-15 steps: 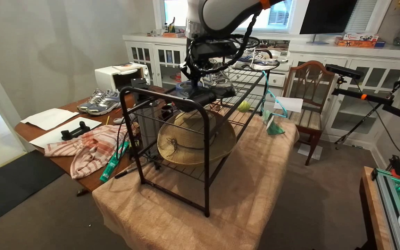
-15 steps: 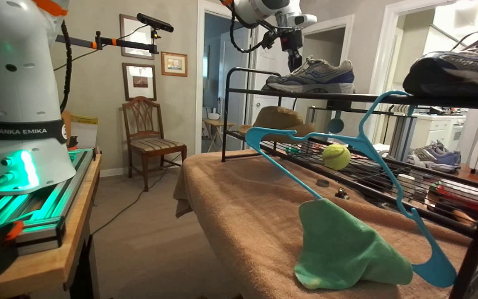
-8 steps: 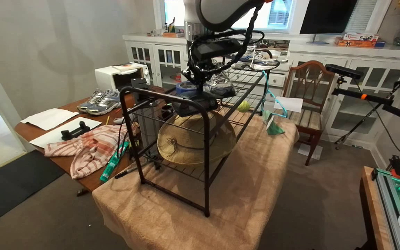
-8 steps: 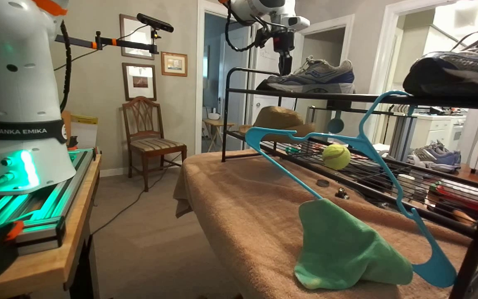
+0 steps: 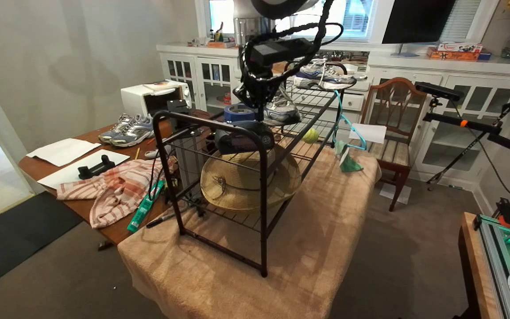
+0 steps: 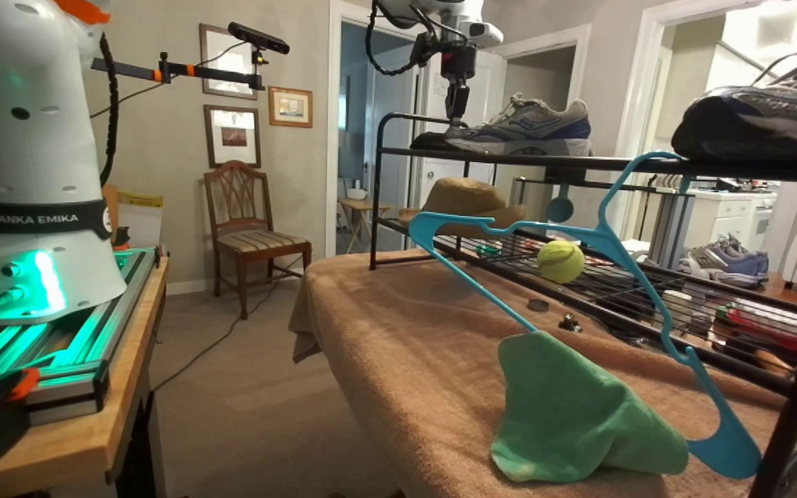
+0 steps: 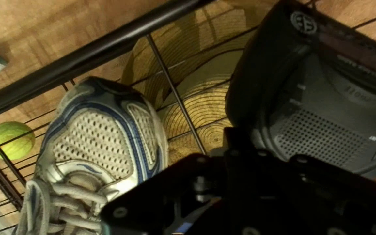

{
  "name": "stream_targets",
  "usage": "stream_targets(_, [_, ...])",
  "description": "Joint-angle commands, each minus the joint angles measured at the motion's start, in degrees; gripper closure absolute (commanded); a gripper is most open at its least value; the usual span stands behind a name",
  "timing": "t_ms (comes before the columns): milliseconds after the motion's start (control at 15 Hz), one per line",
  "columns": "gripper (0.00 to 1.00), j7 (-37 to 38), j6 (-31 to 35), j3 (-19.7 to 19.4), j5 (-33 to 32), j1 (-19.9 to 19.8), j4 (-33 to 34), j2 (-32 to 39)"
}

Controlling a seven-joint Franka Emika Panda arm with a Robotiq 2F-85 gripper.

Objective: Move the black item to the left

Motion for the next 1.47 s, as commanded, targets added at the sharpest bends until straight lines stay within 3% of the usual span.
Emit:
stream_targets(0, [1.00, -3.63, -3.17, 0.95, 4.12, -0.92, 1.03, 0.14])
stream_targets(733, [1.00, -12.71, -2.76, 2.85, 12.09, -2.05, 1.27, 0.51])
stream_targets(1400, [1.00, -15.82, -3.15, 3.96, 18.53, -3.26, 1.60, 0.62])
